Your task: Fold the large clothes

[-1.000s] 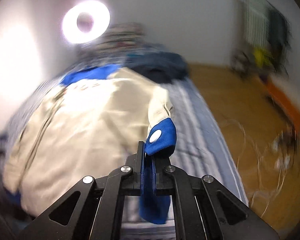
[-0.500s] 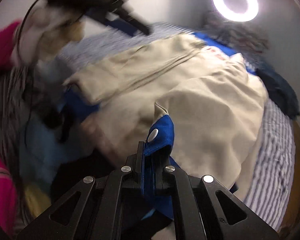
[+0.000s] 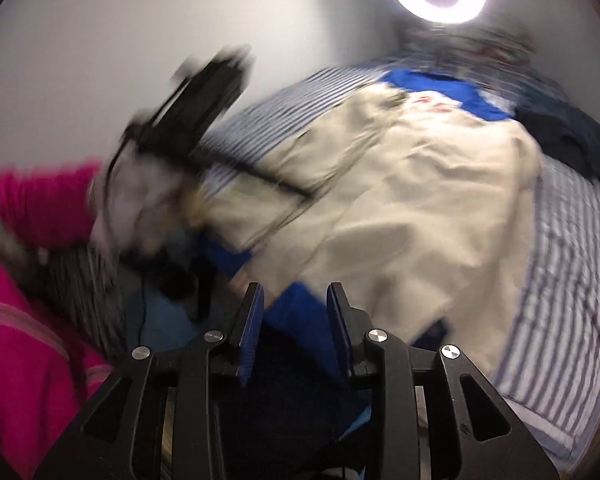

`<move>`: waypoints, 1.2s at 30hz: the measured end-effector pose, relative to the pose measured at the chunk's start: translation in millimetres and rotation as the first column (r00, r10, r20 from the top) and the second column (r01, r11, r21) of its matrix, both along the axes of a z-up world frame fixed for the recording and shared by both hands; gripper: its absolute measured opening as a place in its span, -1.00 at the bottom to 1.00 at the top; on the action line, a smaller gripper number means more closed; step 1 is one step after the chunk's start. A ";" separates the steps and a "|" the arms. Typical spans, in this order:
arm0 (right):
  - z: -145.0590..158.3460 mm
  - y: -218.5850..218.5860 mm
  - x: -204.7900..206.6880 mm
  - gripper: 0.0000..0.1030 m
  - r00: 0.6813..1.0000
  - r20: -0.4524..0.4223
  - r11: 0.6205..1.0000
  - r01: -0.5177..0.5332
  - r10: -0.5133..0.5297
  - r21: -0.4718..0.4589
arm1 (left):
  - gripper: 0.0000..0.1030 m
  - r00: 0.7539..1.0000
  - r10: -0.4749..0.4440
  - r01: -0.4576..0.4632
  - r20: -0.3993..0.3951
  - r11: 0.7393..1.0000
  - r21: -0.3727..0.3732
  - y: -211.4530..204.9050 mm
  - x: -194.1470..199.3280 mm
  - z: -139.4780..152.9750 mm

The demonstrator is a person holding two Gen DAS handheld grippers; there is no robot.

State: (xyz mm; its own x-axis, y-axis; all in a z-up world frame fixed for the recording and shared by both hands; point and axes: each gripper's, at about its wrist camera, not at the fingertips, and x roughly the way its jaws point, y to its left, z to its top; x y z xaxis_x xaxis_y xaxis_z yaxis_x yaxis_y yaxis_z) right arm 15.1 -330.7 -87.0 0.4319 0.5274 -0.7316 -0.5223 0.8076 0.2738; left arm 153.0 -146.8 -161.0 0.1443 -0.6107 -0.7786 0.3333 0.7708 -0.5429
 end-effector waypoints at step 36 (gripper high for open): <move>-59.1 -171.2 296.1 -0.97 0.718 -0.191 0.737 0.675 -0.669 -0.046 | -0.97 0.996 -0.081 0.082 -0.038 0.996 0.029 -15.3 -17.2 -25.7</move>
